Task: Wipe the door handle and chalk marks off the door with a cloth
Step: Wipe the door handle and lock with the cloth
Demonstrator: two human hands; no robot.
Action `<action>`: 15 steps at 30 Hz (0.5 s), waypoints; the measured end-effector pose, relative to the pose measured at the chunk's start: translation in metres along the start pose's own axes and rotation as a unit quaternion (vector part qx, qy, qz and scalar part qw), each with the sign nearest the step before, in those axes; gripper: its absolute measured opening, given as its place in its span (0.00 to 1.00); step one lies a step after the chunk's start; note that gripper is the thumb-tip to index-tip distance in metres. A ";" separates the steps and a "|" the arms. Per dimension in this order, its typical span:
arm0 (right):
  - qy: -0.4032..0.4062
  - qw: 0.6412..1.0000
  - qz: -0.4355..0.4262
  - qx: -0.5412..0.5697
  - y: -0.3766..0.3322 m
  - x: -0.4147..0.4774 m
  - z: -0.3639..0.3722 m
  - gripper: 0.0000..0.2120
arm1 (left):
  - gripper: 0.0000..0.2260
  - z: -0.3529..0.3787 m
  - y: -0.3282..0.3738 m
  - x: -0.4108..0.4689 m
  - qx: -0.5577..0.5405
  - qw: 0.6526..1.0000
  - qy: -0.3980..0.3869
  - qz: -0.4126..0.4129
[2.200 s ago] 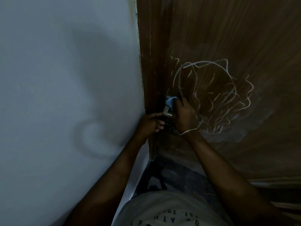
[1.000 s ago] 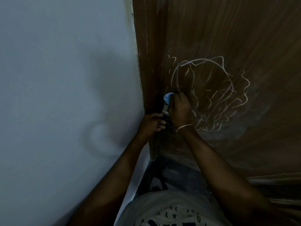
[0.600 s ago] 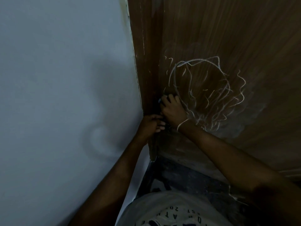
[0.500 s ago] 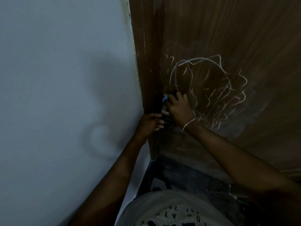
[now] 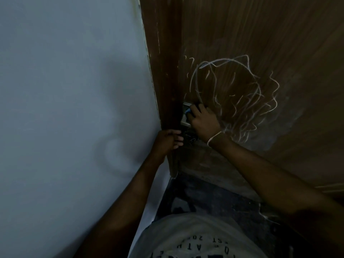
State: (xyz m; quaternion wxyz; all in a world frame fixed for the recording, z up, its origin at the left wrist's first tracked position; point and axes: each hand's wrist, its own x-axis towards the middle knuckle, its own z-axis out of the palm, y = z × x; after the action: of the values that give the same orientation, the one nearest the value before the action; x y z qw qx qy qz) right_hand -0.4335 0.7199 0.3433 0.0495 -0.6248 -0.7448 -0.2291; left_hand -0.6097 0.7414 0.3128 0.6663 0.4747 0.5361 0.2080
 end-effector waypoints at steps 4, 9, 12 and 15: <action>-0.049 0.998 0.017 0.021 -0.015 0.003 -0.008 0.10 | 0.13 0.011 -0.006 0.003 0.005 0.999 -0.023 -0.024; -0.044 0.995 0.065 0.056 -0.020 0.001 -0.026 0.14 | 0.13 0.023 -0.019 0.013 0.031 0.997 -0.026 -0.058; -0.005 0.982 0.127 0.137 -0.016 -0.009 -0.029 0.14 | 0.13 0.028 -0.028 0.023 0.057 0.995 -0.022 -0.079; 0.037 0.932 0.202 0.300 -0.017 -0.035 -0.024 0.12 | 0.15 0.035 -0.035 0.033 0.078 0.993 -0.018 -0.089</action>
State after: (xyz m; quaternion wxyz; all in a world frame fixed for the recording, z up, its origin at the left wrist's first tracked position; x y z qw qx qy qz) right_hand -0.4475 0.6764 0.3470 0.3072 -0.7093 -0.6344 -0.0035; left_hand -0.5747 0.7366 0.2645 0.6527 0.4796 0.5785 0.0968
